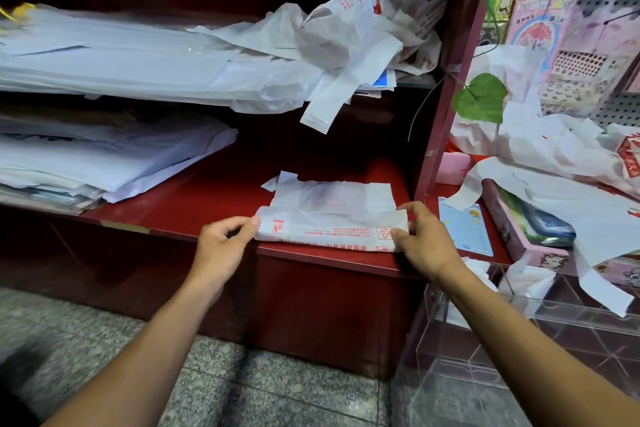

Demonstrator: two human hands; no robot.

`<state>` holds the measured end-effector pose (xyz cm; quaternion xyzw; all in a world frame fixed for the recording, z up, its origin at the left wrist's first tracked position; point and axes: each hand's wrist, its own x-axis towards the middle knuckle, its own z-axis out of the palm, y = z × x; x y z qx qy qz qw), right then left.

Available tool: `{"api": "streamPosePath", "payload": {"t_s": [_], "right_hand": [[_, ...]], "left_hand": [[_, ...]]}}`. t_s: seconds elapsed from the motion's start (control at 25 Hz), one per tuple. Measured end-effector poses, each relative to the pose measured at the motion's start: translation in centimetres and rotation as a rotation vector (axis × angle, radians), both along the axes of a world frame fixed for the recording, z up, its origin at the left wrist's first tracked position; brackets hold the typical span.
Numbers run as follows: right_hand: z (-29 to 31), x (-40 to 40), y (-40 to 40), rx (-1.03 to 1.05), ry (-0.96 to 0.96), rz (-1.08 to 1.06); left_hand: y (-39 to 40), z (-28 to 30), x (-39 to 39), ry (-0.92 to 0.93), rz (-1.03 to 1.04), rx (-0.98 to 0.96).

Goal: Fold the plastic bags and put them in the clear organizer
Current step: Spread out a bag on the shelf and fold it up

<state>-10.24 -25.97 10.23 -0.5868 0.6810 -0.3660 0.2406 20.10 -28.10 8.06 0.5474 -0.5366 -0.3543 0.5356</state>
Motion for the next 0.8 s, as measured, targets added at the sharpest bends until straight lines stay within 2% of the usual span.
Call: {"api": "streamPosePath", "payload": {"t_s": [0.2,0.32,0.4,0.48,0.56,0.72,0.8], "right_hand": [[0.1,-0.1,-0.3,0.089,0.039,0.014],[0.1,0.2,-0.5,0.097,0.098,0.003],[0.0,0.2,-0.5,0.095,0.110,-0.007],[0.0,0.3,-0.4,0.099,0.126,-0.012],[-0.1,0.4,-0.5,0.085,0.158,-0.026],[-0.4,0.7,-0.4,0.079,0.166,-0.030],[-0.5,0.9,0.0,-0.031,0.242,-0.055]], "left_hand": [[-0.2,-0.1,-0.6,-0.054,0.020,0.094],[0.0,0.2,-0.4,-0.042,-0.056,0.170],[0.3,0.4,-0.3,-0.076,-0.103,0.186],[0.3,0.4,-0.3,-0.086,-0.062,0.179],[0.1,0.4,-0.5,-0.060,-0.010,0.191],[0.0,0.7,-0.9,0.114,-0.024,0.305],[0.1,0.6,-0.9,0.056,0.007,0.287]]}}
